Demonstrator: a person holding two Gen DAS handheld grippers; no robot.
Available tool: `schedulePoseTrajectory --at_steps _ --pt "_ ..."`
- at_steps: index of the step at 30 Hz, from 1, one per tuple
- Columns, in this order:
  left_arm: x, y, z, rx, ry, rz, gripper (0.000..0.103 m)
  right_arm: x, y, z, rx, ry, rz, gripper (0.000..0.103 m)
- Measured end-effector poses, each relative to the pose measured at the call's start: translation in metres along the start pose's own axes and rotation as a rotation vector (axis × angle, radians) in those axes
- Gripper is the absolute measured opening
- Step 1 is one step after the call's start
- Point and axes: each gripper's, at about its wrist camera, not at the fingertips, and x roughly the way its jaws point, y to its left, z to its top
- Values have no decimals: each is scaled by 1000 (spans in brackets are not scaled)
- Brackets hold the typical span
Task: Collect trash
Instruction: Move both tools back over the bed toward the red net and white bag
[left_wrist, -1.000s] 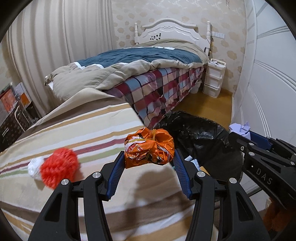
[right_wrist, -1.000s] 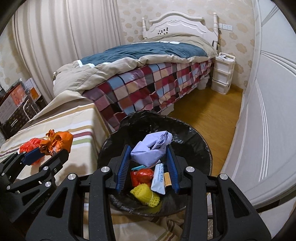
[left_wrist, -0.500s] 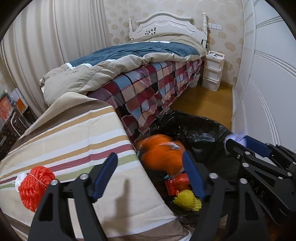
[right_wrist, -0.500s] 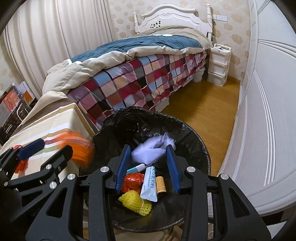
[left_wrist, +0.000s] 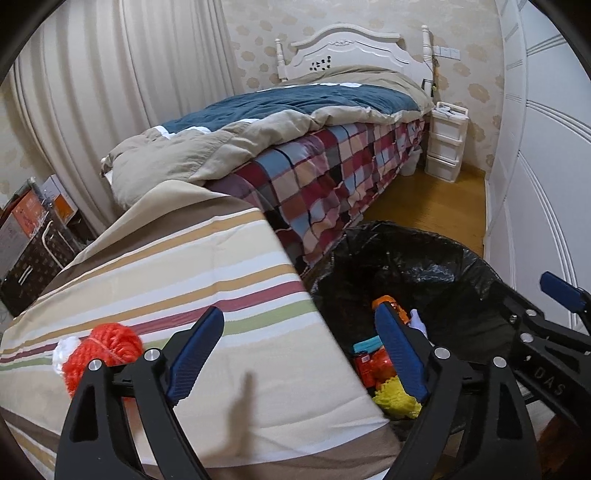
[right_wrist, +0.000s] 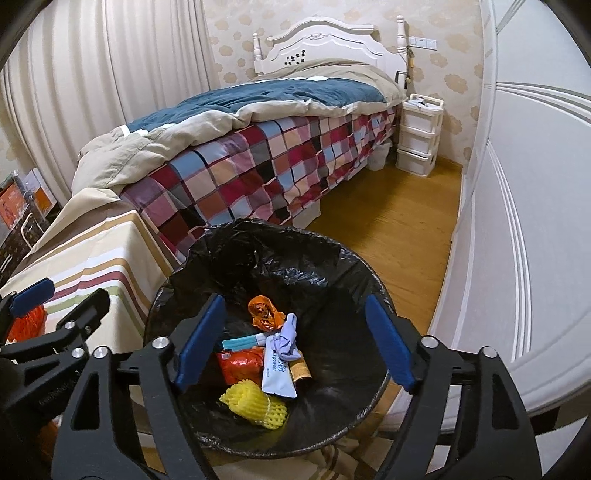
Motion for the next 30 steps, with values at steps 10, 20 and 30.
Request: schedulePoseTrajectory --at_steps 10,20,30 --pt "-15 21 -7 -34 -11 6 84 -12 3 -4 1 -2 -3 79" --pt "-48 68 -19 -104 -59 71 85 -33 44 -8 -45 -15 50 83" --pt "-73 142 -41 -199 -82 203 86 -50 113 -8 -124 -20 157 84"
